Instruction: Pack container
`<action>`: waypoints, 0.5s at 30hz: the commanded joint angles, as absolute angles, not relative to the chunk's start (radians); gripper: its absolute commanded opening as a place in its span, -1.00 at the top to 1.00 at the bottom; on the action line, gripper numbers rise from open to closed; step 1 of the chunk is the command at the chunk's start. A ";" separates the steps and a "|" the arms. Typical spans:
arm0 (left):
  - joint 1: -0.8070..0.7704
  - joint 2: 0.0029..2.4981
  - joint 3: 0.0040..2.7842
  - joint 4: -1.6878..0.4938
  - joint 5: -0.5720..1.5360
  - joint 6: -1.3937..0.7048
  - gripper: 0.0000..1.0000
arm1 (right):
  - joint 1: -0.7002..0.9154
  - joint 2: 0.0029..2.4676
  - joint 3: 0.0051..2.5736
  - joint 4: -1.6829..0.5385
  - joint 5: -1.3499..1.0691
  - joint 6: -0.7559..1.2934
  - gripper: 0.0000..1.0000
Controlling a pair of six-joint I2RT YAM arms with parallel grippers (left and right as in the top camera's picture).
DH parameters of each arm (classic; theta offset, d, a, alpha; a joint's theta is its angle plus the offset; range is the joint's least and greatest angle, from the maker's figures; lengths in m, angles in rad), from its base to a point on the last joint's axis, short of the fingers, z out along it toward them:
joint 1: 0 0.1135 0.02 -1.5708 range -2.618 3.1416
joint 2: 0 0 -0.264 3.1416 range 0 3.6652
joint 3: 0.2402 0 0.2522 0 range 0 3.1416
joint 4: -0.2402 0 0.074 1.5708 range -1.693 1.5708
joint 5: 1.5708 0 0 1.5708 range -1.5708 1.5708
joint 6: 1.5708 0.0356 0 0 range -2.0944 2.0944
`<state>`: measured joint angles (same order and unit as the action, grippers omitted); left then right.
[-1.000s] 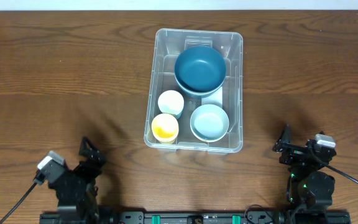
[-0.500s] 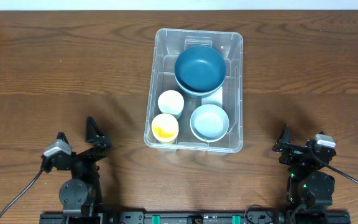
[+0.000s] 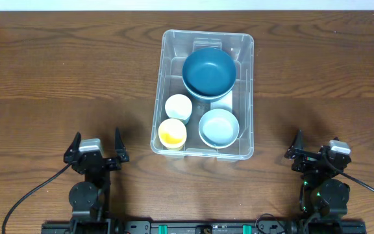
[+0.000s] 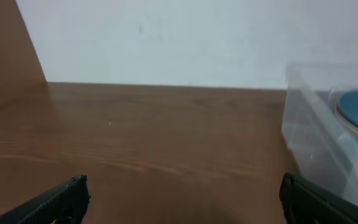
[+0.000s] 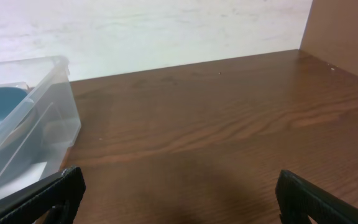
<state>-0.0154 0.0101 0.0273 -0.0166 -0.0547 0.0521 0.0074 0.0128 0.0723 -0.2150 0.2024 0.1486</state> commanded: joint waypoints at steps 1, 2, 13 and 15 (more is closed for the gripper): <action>-0.019 0.002 0.004 -0.038 -0.035 0.094 -0.96 | -0.001 0.011 0.068 -0.214 0.209 0.141 -0.99; -0.019 0.002 0.004 -0.052 -0.033 0.094 -0.96 | -0.001 0.011 0.068 -0.214 0.209 0.141 -0.98; -0.019 0.002 0.004 -0.068 -0.033 0.093 -0.96 | -0.001 0.011 0.068 -0.213 0.209 0.141 -0.98; -0.019 0.002 0.004 -0.069 -0.033 0.093 -0.96 | -0.001 0.011 0.068 -0.214 0.209 0.141 -0.98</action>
<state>-0.0151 0.0101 0.0231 -0.0288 -0.0288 0.0795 0.0074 0.0128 0.0719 -0.2146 0.2028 0.1486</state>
